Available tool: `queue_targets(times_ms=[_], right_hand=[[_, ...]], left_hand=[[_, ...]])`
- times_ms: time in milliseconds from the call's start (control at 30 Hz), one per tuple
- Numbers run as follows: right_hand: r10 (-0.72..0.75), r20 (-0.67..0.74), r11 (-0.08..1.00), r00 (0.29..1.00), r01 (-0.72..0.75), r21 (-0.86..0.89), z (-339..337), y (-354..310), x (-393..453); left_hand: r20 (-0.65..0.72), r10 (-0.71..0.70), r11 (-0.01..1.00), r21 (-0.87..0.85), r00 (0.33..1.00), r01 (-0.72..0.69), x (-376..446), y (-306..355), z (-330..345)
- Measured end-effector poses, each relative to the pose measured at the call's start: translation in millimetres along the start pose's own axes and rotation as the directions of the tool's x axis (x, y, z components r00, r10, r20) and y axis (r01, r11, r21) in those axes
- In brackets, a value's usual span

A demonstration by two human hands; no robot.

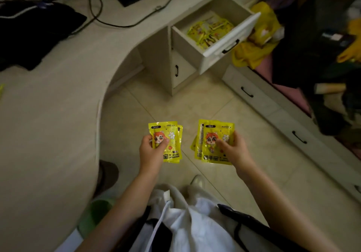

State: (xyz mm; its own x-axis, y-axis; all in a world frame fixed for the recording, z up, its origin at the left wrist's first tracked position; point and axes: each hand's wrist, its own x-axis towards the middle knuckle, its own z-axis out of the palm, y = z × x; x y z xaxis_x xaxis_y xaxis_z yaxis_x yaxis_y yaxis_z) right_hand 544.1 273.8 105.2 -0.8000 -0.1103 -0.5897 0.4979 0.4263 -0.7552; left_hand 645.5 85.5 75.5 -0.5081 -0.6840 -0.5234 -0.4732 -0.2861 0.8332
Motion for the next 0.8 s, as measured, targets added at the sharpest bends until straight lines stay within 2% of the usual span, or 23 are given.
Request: queue_targets(times_ms=[233, 467, 800], right_hand=[[0.051, -0.075, 0.999, 0.996, -0.05, 0.019, -81.1, 13.4, 32.4], [0.123, -0.095, 0.99, 0.988, -0.116, 0.079, -114.0, 5.2, 70.1], [0.102, -0.097, 0.99, 0.99, -0.091, 0.105, -127.6, -75.9, 181.0]], left_hand=[[0.079, -0.02, 1.0, 0.011, 0.997, 0.019, -15.3, 8.1, 90.6], [0.116, -0.005, 0.999, 0.033, 0.993, 0.001, 6.2, 34.0, 143.2], [0.114, -0.025, 0.999, 0.027, 0.993, 0.022, 106.3, 105.0, 214.0]])
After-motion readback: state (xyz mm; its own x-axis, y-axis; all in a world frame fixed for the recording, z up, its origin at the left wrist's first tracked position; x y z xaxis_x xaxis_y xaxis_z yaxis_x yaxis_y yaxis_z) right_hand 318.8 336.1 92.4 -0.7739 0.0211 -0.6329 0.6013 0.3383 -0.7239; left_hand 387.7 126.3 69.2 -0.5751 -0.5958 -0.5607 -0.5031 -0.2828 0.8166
